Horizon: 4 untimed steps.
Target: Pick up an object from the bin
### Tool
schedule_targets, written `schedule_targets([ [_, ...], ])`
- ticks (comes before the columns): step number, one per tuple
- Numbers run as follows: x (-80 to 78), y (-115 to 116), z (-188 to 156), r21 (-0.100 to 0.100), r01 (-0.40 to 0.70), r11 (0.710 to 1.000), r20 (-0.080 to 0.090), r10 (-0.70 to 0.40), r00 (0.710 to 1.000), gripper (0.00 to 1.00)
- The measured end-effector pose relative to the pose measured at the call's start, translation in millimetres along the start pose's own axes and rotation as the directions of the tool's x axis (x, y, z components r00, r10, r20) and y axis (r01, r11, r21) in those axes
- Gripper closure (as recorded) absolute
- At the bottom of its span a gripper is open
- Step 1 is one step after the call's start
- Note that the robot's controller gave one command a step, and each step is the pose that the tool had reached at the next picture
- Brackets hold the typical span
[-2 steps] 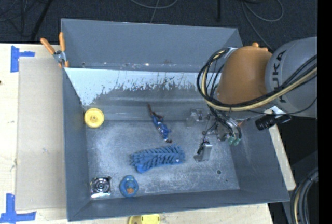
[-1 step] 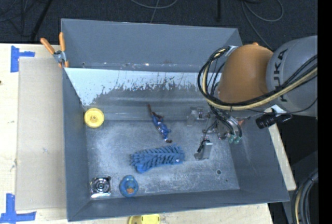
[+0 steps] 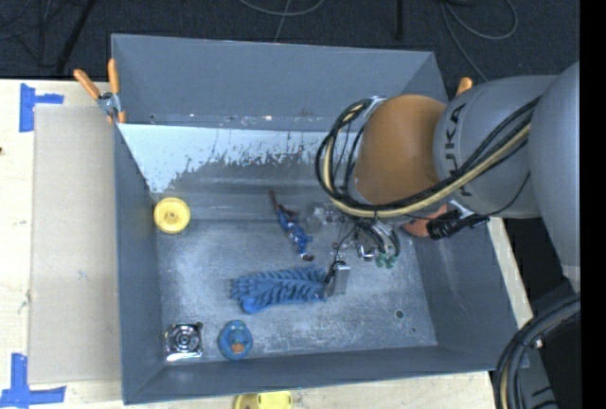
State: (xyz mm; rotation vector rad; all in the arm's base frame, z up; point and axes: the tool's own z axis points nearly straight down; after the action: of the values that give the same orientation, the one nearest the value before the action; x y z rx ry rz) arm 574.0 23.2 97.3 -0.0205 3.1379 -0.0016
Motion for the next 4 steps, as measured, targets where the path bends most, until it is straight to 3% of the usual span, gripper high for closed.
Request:
schedule_targets([
  [1,22.8,20.0,21.3,-0.003,0.067,0.998,-0.005,-0.067,0.998,0.00],
  [2,38.1,23.5,27.7,-0.001,0.038,0.999,-0.006,-0.038,0.999,1.00],
  [3,38.1,23.4,27.7,-0.001,0.038,0.999,-0.006,-0.038,0.999,0.00],
  [4,38.0,23.5,27.7,-0.001,0.039,0.999,-0.006,-0.039,0.999,0.00],
])
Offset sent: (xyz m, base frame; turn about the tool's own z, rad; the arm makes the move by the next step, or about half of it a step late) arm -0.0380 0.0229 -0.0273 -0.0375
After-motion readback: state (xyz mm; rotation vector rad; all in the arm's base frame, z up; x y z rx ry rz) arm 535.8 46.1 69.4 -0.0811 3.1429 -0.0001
